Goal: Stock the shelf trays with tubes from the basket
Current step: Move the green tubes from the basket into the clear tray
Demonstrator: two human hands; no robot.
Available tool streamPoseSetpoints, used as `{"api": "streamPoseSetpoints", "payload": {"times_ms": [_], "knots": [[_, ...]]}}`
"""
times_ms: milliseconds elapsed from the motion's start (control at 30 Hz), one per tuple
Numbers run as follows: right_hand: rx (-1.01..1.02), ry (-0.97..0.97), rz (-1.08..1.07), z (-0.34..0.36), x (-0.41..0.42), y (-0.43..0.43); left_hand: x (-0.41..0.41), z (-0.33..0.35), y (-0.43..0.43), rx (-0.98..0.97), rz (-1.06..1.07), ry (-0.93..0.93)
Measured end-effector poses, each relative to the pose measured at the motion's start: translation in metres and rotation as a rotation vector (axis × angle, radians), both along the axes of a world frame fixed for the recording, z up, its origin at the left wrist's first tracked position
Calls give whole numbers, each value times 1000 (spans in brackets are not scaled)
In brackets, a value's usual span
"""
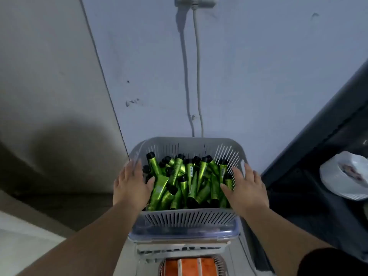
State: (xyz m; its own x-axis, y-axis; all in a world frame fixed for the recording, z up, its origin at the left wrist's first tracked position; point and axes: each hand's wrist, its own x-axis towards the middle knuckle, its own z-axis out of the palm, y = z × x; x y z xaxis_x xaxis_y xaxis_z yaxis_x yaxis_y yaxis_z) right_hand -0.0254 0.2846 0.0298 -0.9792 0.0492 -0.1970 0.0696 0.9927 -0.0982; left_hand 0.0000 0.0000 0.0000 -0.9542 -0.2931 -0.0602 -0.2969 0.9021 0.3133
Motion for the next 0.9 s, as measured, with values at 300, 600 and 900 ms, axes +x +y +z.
{"api": "streamPoseSetpoints", "payload": {"times_ms": [300,600,900], "knots": [[-99,-28,-108,-32,-38,21,-37,-16,6,151,166,-72],[-122,-55,-132,-38,-65,38,-44,-20,10,68,240,-56],[-152,-61,-124,-14,-44,63,-23,-3,24,98,279,-40]]}}
